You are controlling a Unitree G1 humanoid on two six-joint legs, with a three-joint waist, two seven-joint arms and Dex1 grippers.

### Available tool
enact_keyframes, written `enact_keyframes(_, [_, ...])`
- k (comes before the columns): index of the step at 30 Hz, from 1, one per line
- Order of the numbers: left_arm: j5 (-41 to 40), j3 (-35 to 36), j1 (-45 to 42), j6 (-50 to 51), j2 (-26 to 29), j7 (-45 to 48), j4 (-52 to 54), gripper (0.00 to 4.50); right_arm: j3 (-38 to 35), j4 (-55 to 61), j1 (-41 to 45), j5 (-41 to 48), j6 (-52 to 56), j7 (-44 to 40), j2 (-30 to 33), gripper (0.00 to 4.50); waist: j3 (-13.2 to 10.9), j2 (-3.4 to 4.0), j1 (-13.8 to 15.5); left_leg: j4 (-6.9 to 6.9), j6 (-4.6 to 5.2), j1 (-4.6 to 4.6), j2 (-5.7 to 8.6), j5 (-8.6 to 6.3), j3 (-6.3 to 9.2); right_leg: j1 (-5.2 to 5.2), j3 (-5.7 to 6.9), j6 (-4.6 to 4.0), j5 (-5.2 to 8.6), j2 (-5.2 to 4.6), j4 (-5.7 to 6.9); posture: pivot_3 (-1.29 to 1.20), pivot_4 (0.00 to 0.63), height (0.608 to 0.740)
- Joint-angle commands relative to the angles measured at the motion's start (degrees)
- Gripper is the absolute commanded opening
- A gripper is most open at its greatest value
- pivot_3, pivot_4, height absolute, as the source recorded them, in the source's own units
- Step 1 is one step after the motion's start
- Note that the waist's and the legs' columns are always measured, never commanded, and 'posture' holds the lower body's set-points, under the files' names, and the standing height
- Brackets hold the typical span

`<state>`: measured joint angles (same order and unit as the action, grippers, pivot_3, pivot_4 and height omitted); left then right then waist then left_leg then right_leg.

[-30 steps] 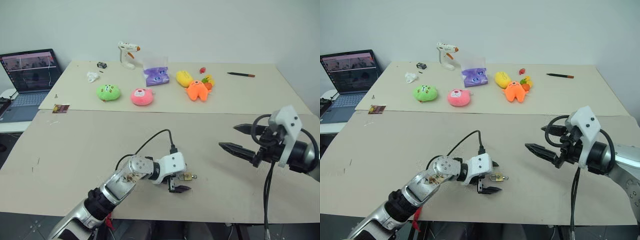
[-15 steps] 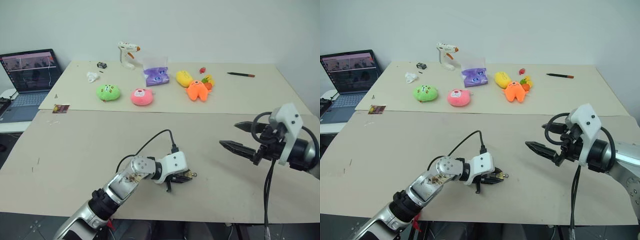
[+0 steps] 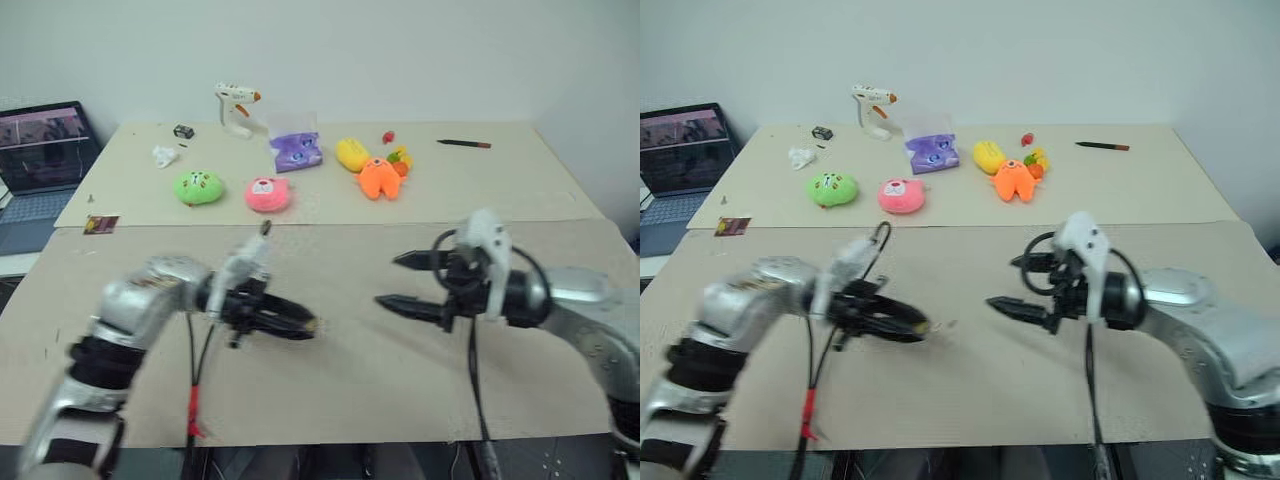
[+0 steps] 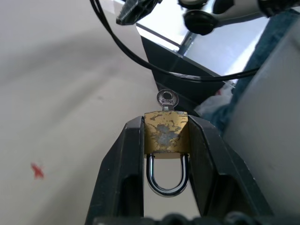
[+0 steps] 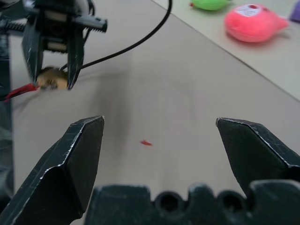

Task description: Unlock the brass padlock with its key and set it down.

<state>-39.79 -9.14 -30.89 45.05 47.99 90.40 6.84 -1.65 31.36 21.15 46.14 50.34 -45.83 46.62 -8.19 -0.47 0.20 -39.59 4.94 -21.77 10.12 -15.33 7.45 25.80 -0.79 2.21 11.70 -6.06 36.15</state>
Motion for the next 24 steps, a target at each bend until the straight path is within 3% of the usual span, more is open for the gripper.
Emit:
enact_keyframes(1, [-0.67,-1.49,0.08,-3.92,4.29,2.10,-3.67,0.83,-0.45,-0.37,3.69,2.17,-1.12,-2.96,-0.77,4.50,-0.02,0.01,0.44,0.00,0.00,-0.03,0.05,0.00,0.00,0.02,0.02,0.00,0.00,-0.01,-0.02,0.00,0.150,0.740])
enact_keyframes(6, [-2.64,-2.37,-1.65,-2.55,3.80,2.10,-8.01,0.83,3.64,1.12,7.21,0.92,-2.50,-6.06,-2.27,4.50,-0.03,-0.02,0.65,0.00,0.02,-0.07,0.04,-0.03,0.01,0.11,0.03,-0.01,-0.02,-0.03,-0.11,0.00,0.150,0.740])
enact_keyframes(7, [-3.78,-2.15,-2.32,-0.66,3.02,2.10,-8.74,0.83,6.45,1.75,7.57,-2.40,-4.14,-6.82,-1.70,4.50,-0.03,-0.02,0.62,-0.01,0.02,-0.11,0.03,-0.03,0.01,0.12,0.03,-0.02,-0.02,-0.02,-0.09,0.00,0.150,0.740])
enact_keyframes(9, [-10.20,-0.47,-3.96,8.47,0.54,2.10,-11.99,0.83,17.54,2.13,7.09,-18.42,-15.27,-9.93,2.09,4.50,-0.03,-0.02,0.65,-0.02,0.02,-0.14,0.02,-0.03,0.01,0.22,0.03,-0.02,-0.02,-0.01,-0.01,0.00,0.150,0.740])
enact_keyframes(11, [-15.74,-0.09,-4.13,14.65,-0.15,2.10,-14.70,0.83,22.44,2.34,5.63,-25.03,-21.91,-12.75,3.68,4.50,-0.03,-0.02,0.49,-0.10,0.02,-0.15,0.01,-0.03,0.01,0.38,0.05,-0.01,-0.02,0.34,0.01,0.00,0.150,0.740])
enact_keyframes(16, [-19.69,-5.15,-1.61,18.40,1.47,2.10,-16.78,0.83,20.50,2.20,4.95,-23.11,-24.01,-13.87,0.66,4.50,-0.04,-0.04,-1.11,-0.21,-0.03,-0.22,-0.06,-0.07,-0.17,0.37,-0.04,-0.04,-0.03,0.21,0.26,0.00,0.150,0.740])
enact_keyframes(24, [-21.63,-11.54,-2.36,19.89,3.16,2.10,-18.21,0.83,14.08,0.31,7.65,-19.76,-21.36,-12.65,-2.44,4.50,-0.05,-0.05,-0.75,-0.18,-0.07,-0.03,-0.08,-0.07,-0.29,0.34,-0.07,-0.17,-0.02,0.05,0.53,0.00,0.150,0.740])
